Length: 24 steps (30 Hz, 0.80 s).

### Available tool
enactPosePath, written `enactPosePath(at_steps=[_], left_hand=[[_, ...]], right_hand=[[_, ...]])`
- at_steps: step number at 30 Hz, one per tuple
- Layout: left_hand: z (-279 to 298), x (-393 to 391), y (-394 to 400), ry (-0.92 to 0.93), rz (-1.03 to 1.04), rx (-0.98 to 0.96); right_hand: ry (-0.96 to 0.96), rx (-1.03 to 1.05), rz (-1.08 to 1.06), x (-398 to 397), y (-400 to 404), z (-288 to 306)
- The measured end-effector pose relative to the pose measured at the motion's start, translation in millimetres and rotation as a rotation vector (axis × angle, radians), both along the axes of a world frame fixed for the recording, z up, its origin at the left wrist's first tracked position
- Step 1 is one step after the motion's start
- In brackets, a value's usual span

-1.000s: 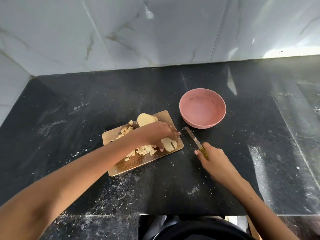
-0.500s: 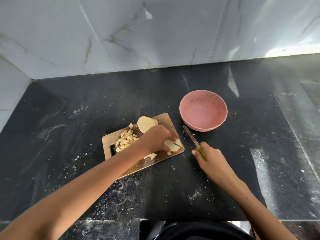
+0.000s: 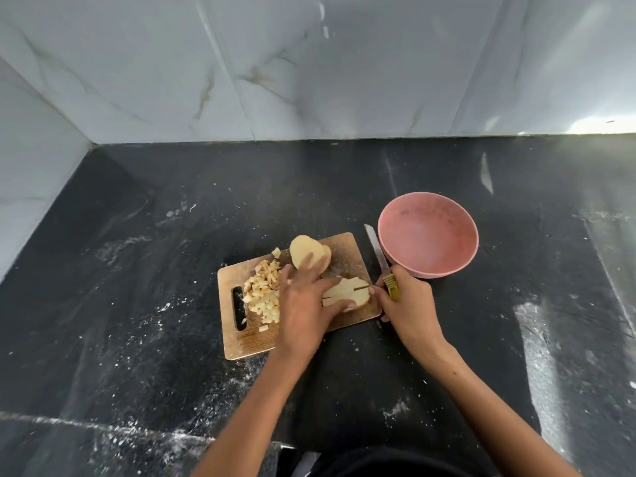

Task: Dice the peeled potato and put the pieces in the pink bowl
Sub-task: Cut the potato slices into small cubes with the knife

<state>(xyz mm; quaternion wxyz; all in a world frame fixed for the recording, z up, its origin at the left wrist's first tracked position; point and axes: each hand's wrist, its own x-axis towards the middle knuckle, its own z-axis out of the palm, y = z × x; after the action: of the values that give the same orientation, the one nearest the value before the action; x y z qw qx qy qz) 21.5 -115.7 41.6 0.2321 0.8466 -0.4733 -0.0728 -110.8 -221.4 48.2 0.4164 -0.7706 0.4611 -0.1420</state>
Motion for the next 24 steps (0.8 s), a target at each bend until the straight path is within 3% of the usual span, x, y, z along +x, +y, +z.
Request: enactPosePath(at_steps=[3, 6, 13, 19, 24], left_hand=[[0.9, 16.0, 19.4, -0.072, 0.161, -0.133], [0.7, 28.5, 25.3, -0.075, 0.239, -0.055], [-2.1, 35.5, 13.9, -0.107, 0.155, 0.11], [15.7, 39.5, -3.8, -0.206, 0.002, 0.443], [20.9, 37.8, -10.3, -0.285, -0.166, 0.482]], right_hand=[[-0.025, -0.024, -0.005, 0.2, 3.7, -4.0], [-0.037, -0.029, -0.011, -0.1, 4.1, -7.5], [-0.036, -0.003, -0.007, 6.5, 1.6, -9.5], [-0.024, 0.002, 0.005, 7.3, 0.8, -9.0], [-0.033, 0.003, 0.003, 7.8, 0.2, -11.0]])
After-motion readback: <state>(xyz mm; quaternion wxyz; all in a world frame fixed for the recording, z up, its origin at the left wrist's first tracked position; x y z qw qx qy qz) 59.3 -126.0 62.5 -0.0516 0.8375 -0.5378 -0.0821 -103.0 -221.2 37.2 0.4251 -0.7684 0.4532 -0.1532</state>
